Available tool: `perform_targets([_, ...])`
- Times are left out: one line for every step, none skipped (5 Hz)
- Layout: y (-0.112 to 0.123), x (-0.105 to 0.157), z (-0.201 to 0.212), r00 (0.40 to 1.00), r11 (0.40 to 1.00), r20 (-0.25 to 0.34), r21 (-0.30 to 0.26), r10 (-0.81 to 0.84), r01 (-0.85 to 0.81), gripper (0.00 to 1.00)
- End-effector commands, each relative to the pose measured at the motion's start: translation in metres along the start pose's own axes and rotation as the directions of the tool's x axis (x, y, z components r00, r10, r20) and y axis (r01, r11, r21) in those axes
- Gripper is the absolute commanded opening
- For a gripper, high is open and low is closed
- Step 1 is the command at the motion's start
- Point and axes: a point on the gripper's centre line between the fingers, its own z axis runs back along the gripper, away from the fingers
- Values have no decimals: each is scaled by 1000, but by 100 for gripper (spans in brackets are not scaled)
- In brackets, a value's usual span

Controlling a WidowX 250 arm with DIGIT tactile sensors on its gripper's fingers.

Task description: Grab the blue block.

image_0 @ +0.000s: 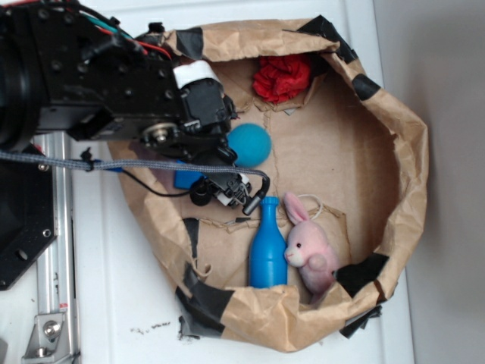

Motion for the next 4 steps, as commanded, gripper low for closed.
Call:
perform_targets([-4, -1, 7, 976, 972, -60, 123, 208, -200, 100])
perform_targets([6, -2, 18, 966, 965, -63, 99, 249, -242, 100])
perform_targets([4, -4, 10, 975, 975, -57, 78, 213, -208, 100])
perform_targets([1, 1, 3, 987, 986, -23, 53, 159, -157, 100])
